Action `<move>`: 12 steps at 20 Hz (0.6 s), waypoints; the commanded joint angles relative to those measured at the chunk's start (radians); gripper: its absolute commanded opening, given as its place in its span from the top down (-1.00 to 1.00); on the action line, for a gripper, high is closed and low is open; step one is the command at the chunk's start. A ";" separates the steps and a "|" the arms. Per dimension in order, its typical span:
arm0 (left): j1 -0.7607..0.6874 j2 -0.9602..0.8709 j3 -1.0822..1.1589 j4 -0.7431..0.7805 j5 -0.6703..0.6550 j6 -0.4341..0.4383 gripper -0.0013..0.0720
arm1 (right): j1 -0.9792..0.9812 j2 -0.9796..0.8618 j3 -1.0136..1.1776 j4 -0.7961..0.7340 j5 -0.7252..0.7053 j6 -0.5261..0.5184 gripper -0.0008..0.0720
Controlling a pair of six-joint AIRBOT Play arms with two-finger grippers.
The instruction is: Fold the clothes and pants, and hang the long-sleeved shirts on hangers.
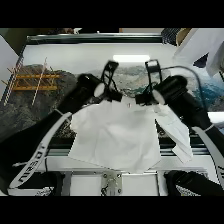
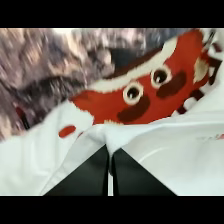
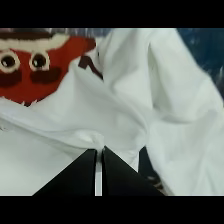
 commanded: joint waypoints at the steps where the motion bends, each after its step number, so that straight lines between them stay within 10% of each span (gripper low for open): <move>1: 0.024 0.139 0.263 0.003 -0.050 0.100 0.93 | -0.036 -0.003 0.306 -0.071 0.032 -0.115 0.92; 6: -0.045 0.286 0.394 -0.002 -0.187 0.143 0.93 | -0.034 0.028 0.616 0.011 0.153 -0.125 0.92; 12: -0.175 0.528 -0.055 -0.005 -0.361 0.011 0.92 | 0.052 0.240 0.226 0.226 0.344 -0.058 0.92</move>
